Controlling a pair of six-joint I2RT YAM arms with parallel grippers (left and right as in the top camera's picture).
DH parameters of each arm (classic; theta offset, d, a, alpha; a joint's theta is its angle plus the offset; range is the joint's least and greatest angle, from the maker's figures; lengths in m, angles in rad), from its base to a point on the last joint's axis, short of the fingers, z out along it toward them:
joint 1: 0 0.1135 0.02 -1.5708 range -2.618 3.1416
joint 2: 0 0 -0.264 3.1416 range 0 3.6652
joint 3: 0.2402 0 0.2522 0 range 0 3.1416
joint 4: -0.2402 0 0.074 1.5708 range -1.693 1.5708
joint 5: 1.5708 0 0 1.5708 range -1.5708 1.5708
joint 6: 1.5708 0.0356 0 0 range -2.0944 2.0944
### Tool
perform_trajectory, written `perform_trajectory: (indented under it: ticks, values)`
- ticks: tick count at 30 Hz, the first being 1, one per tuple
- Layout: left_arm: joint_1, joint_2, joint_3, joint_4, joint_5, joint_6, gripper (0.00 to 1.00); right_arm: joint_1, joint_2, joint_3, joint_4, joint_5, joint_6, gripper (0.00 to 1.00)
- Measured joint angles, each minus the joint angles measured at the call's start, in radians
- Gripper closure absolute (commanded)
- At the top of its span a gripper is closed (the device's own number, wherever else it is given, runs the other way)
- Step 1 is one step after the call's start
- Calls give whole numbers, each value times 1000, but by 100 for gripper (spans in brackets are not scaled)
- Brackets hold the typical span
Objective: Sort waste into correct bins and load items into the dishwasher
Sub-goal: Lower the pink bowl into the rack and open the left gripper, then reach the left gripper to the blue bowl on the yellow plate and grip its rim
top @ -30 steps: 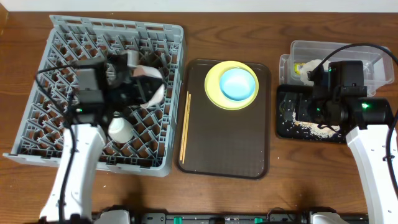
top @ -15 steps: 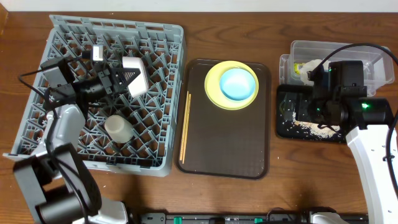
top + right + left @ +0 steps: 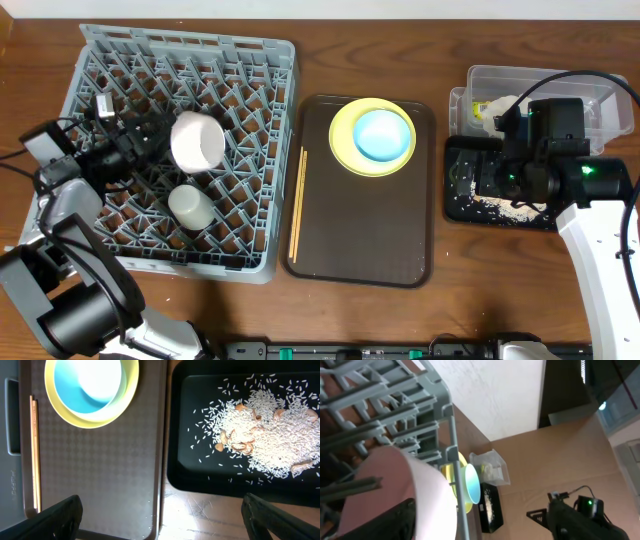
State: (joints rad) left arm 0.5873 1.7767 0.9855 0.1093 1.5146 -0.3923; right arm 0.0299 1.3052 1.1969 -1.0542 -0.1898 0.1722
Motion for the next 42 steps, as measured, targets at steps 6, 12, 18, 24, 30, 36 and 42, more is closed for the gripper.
perform_trajectory:
  ticks: [6, 12, 18, 24, 30, 36, 42]
  values:
    - [42, 0, 0, -8, -74, -8, 9, 0, 0, 0, -10, 0, 0, 1]
    - [88, -6, 0, -49, -165, -9, 8, 0, 0, 0, -11, 0, 0, 1]
    - [71, -162, 0, -127, -288, -18, 8, 0, 0, 0, -12, 0, 0, 1]
    - [-99, -417, 8, -342, -511, 23, 8, 0, 0, 0, -33, 66, 0, 1]
    - [-458, -549, 14, -463, -878, 106, 8, 0, 0, 0, -41, 142, 3, 1]
    - [-760, -494, 134, -599, -1142, 155, 8, -51, 0, 0, -70, 164, 3, 1]
    - [-978, -308, 360, -671, -1301, 269, 7, -153, 0, 0, -117, 174, 3, 1]
